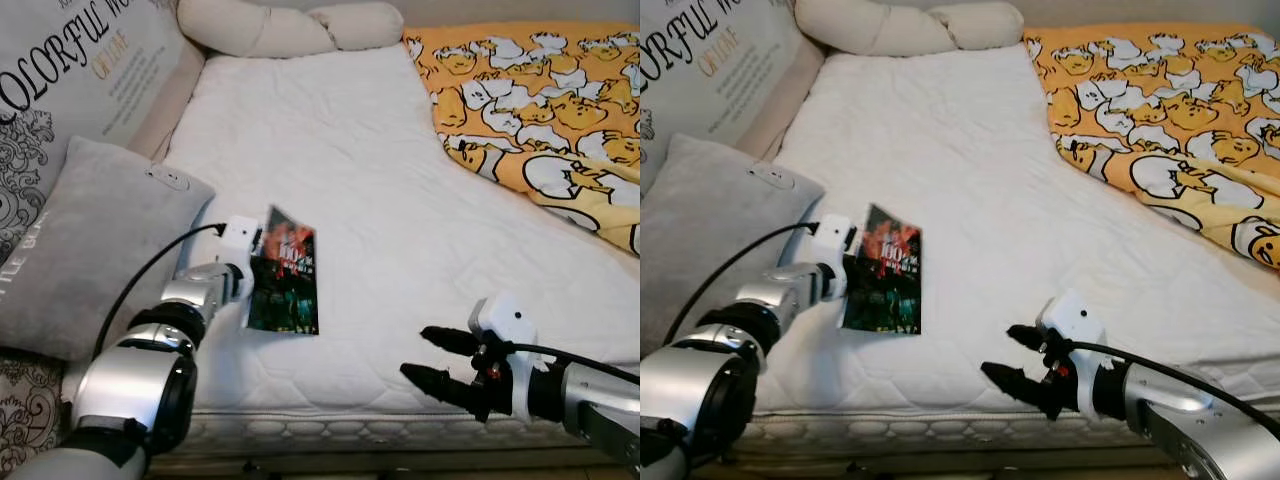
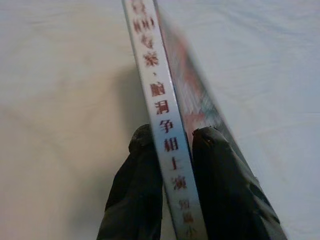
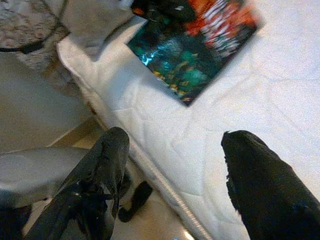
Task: Clean up the room
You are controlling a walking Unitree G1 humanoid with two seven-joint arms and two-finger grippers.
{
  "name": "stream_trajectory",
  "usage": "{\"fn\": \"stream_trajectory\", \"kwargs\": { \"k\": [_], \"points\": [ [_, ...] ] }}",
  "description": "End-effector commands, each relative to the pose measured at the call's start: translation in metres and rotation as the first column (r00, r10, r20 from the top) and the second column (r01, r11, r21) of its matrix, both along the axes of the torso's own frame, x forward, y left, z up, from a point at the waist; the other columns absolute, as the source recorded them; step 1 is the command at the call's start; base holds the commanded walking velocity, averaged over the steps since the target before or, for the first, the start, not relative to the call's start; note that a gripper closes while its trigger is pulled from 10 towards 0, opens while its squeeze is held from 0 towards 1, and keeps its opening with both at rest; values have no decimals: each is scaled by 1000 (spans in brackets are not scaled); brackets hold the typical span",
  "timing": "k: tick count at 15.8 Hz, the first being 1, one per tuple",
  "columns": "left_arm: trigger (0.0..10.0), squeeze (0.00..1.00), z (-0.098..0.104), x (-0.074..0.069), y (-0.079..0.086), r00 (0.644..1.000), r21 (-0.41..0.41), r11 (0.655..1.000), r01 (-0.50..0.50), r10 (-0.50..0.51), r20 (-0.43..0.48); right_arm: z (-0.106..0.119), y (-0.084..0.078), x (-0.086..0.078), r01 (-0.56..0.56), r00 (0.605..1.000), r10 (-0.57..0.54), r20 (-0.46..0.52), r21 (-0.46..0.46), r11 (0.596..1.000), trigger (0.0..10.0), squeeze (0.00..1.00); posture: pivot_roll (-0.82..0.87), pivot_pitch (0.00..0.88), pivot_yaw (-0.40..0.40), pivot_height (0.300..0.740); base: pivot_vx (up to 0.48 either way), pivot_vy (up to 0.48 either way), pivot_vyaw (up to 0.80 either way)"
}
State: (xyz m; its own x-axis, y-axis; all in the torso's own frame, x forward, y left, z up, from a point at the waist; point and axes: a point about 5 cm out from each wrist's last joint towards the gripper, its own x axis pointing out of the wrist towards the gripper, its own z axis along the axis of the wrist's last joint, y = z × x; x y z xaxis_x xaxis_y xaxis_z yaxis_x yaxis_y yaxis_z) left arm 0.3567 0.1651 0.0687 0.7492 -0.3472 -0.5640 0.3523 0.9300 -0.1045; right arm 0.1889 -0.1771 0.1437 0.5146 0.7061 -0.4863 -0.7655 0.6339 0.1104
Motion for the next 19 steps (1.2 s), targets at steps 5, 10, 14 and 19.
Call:
{"fn": "stream_trajectory", "kwargs": {
  "k": [5, 10, 14, 19],
  "points": [
    [10000, 1000, -1, -2, 30, 993, 128, 985, -112, 107, 43, 2, 0, 19, 59, 996, -57, 67, -21, 998, 10000, 0, -264, 74, 61, 740, 0, 0, 0],
    [10000, 925, 2, -2, 47, 985, 219, 963, -156, 135, 110, 1, 1, 16, 54, 997, -53, 62, -18, 998, 10000, 0, -277, 57, 64, 740, 0, 0, 0],
    [10000, 843, 26, 9, 41, 978, -49, 995, -85, 93, 186, -9, 6, 23, 148, 985, -150, 90, 26, 989, 10000, 0, -211, 0, 88, 740, 0, 0, 0],
    [10000, 0, 37, 0, 26, 933, -99, 993, 64, -24, 360, -35, 11, 38, 430, 898, -435, 65, 81, 899, 10000, 0, -116, 0, 90, 740, 0, 0, 0]
  ]
}}
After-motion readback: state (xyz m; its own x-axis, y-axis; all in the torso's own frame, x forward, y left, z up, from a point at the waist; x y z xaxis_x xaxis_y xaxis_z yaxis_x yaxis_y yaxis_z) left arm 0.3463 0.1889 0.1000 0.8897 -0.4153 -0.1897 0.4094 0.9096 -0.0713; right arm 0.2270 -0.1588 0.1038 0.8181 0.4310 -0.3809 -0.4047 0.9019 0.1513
